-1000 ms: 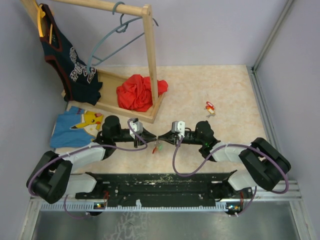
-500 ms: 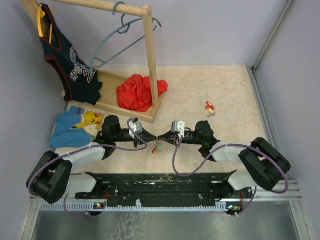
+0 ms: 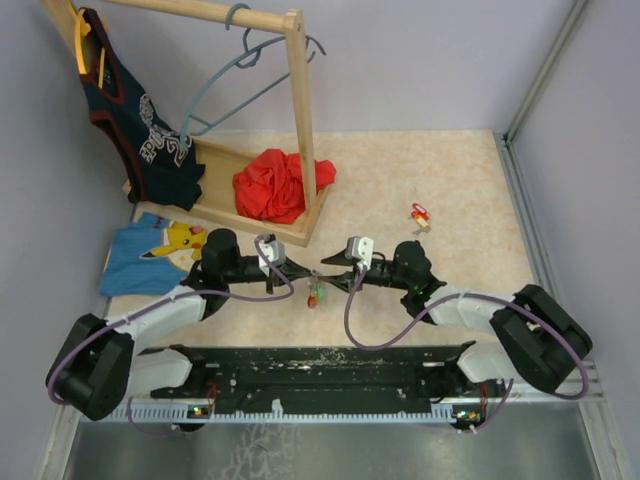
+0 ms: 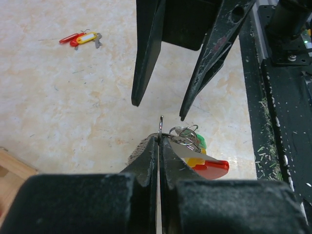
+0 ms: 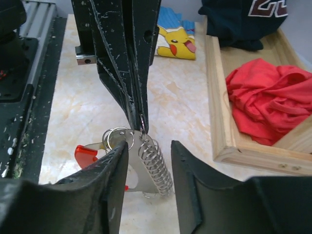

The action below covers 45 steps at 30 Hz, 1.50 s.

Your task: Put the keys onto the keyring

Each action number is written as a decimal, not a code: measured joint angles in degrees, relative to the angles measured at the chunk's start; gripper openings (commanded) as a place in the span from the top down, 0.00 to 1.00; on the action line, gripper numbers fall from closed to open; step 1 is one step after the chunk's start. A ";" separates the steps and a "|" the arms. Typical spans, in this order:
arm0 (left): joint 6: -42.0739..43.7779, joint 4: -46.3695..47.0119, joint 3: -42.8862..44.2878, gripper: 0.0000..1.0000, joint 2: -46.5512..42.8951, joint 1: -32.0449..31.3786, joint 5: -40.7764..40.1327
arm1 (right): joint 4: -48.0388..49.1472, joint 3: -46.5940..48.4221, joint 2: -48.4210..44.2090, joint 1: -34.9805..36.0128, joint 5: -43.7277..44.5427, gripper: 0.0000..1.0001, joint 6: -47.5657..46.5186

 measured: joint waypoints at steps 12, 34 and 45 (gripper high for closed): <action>2.32 -5.97 1.49 1.00 -1.33 -0.02 -6.27 | -25.83 3.06 -12.61 0.00 21.90 0.08 4.26; -1.62 -5.70 0.90 1.00 -4.72 -0.02 -12.48 | -55.39 21.97 0.74 -9.55 59.08 0.20 21.66; -2.21 -5.66 0.66 1.00 -4.74 -0.02 -13.25 | -62.34 33.16 16.20 -22.67 67.19 0.38 25.92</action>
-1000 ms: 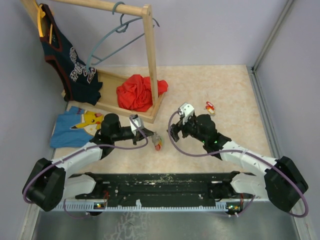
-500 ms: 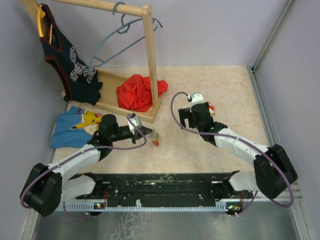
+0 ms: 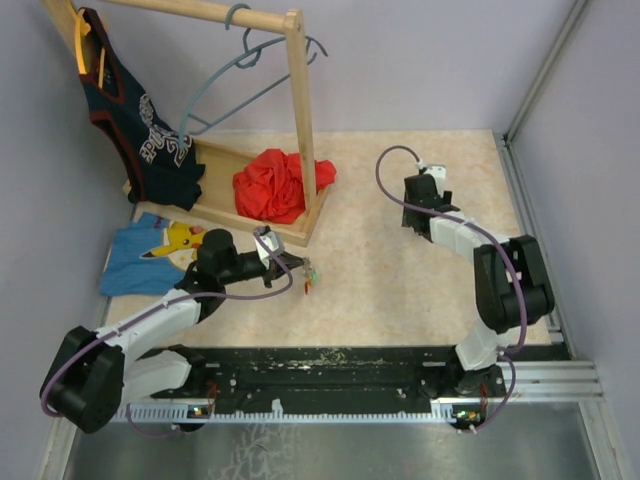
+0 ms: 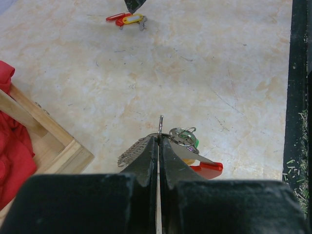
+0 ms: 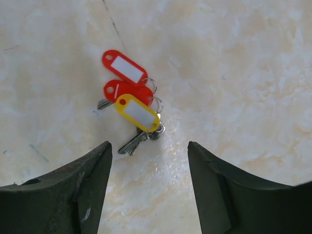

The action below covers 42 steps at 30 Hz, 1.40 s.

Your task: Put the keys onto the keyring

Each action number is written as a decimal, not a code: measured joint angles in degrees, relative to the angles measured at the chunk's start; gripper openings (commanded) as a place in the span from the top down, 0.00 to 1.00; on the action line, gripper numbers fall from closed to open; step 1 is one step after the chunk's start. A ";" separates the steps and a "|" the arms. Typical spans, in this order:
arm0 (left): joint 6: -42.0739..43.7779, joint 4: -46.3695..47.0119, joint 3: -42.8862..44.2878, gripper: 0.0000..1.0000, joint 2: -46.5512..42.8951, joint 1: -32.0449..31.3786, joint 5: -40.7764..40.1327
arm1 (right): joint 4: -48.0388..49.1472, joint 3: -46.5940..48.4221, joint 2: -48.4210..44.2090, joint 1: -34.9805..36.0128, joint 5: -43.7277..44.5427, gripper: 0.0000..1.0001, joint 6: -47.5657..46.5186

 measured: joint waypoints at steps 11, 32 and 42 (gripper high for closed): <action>0.04 -0.02 -0.07 1.00 0.00 0.00 -0.55 | -3.93 5.44 10.29 -5.44 -1.88 0.57 -0.02; 0.74 0.39 -0.92 1.00 0.00 0.00 -0.55 | -3.85 6.45 11.08 -6.34 -9.79 0.81 0.55; 1.16 0.39 -0.92 1.00 0.00 0.00 -0.52 | -2.73 2.14 7.56 -6.29 -15.98 1.00 2.45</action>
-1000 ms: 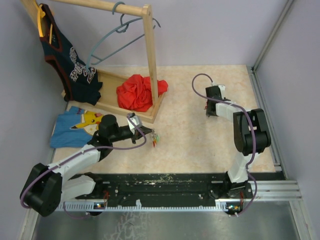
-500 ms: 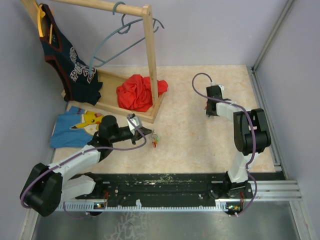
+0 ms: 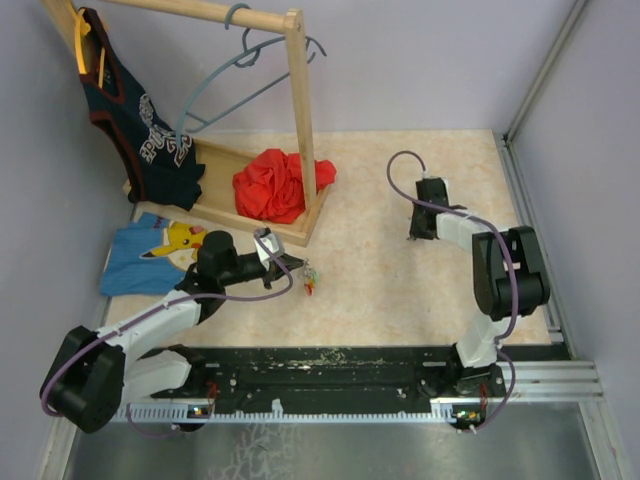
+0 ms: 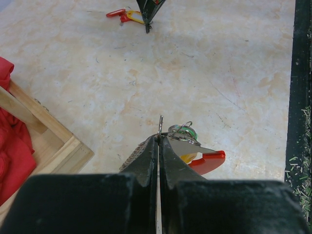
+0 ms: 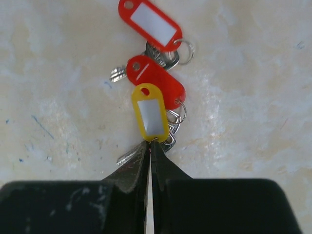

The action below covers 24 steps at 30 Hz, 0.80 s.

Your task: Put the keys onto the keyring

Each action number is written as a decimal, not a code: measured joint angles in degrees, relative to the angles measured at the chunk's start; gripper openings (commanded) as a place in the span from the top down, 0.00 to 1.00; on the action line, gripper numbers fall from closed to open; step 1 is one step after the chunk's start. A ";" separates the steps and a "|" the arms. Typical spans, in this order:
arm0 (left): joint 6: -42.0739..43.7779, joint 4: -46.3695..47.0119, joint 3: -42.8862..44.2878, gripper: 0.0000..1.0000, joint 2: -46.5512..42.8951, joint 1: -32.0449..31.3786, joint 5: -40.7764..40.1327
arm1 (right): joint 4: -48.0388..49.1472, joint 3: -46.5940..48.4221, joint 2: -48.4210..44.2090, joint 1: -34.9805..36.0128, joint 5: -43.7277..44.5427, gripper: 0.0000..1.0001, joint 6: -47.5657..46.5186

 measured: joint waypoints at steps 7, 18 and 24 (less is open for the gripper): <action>0.42 -0.02 0.00 1.00 0.00 0.00 -0.02 | -2.69 -4.46 -6.08 3.52 -4.00 1.00 0.74; 0.61 -0.04 0.00 1.00 0.00 0.02 0.00 | -1.09 -6.78 -15.67 10.29 -10.69 1.00 0.96; 0.61 -0.04 0.00 1.00 0.00 0.00 -0.02 | -2.45 -6.67 -13.94 11.19 -5.64 0.82 0.04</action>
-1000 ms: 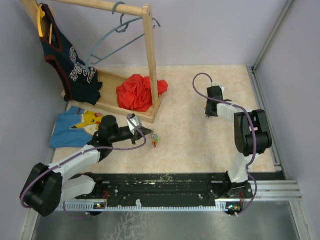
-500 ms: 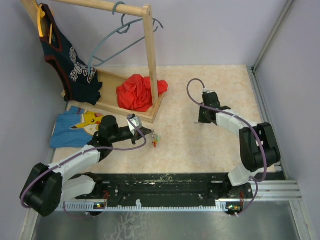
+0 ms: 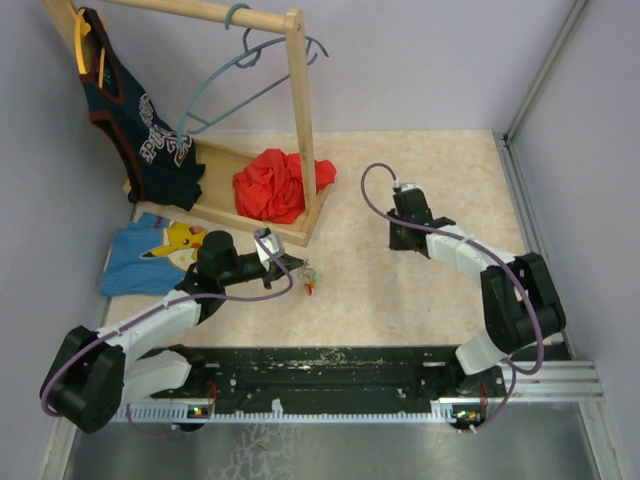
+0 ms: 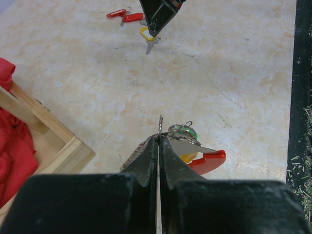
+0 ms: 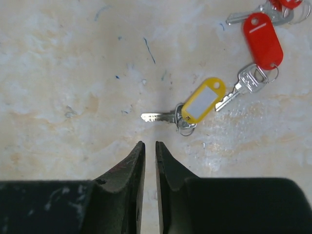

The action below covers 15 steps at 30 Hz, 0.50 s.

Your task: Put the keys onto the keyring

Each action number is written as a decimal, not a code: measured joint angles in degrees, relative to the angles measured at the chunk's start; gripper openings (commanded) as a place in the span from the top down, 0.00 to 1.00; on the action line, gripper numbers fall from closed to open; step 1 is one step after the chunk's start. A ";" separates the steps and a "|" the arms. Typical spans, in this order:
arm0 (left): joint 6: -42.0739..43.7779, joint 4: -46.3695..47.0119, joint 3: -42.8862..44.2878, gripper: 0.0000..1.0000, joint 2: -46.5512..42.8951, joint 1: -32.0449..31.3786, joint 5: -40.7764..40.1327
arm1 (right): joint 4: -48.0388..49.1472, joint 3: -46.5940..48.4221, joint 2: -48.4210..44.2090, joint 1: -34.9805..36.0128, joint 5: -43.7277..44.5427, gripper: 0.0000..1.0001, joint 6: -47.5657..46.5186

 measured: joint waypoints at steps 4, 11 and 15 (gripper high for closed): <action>0.02 0.00 0.00 1.00 0.00 0.00 0.00 | -2.93 0.94 3.39 1.49 4.87 0.73 -2.23; 0.07 -0.02 0.00 1.00 0.00 0.02 0.02 | -6.32 4.15 6.99 4.70 11.47 0.72 -6.51; 0.11 0.00 0.00 1.00 0.07 0.02 0.02 | -6.82 6.38 10.34 5.99 15.28 0.72 -7.96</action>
